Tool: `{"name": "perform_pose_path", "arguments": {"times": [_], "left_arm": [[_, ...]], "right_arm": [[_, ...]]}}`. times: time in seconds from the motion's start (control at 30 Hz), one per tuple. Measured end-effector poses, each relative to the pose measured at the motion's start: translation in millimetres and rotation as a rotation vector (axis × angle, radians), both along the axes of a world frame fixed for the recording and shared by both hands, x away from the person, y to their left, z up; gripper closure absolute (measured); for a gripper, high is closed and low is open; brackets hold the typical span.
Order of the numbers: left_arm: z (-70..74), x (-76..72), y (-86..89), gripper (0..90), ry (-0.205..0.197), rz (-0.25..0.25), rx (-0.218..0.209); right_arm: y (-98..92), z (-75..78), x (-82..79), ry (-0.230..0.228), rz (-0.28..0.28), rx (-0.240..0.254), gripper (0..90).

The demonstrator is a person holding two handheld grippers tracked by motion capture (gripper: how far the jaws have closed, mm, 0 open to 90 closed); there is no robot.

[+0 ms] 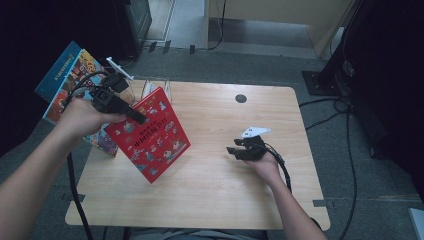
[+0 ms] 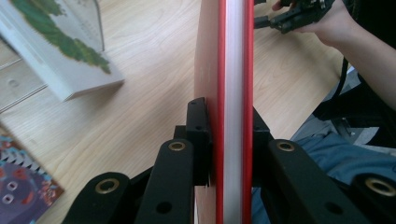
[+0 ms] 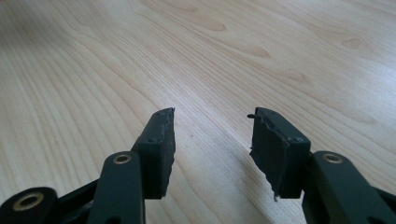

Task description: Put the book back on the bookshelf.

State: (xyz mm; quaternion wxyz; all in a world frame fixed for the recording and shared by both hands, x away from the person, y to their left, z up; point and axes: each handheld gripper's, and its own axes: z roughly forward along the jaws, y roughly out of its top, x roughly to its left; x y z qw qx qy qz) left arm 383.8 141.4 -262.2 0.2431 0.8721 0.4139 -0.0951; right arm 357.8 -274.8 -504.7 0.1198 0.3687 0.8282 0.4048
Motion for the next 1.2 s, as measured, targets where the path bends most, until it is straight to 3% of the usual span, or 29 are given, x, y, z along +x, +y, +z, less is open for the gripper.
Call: {"name": "perform_pose_path", "arguments": {"times": [0.2,0.47,0.63,1.2], "left_arm": [[2.5,-9.1,23.5,79.3,0.005,0.053,0.004],[2.1,-15.4,58.7,79.4,0.016,0.154,0.001],[-2.6,-16.9,79.0,79.3,0.029,0.220,-0.008],[-5.6,-20.4,132.8,79.0,0.070,0.379,-0.034]], "right_arm": [[-2.4,-6.3,3.0,0.021,0.000,-0.017,48.2],[-0.6,-14.1,8.4,0.013,-0.006,-0.049,48.0],[5.8,-16.7,8.5,-0.038,0.013,-0.075,47.1],[9.3,-20.1,7.7,-0.052,0.023,-0.053,39.4]]}}
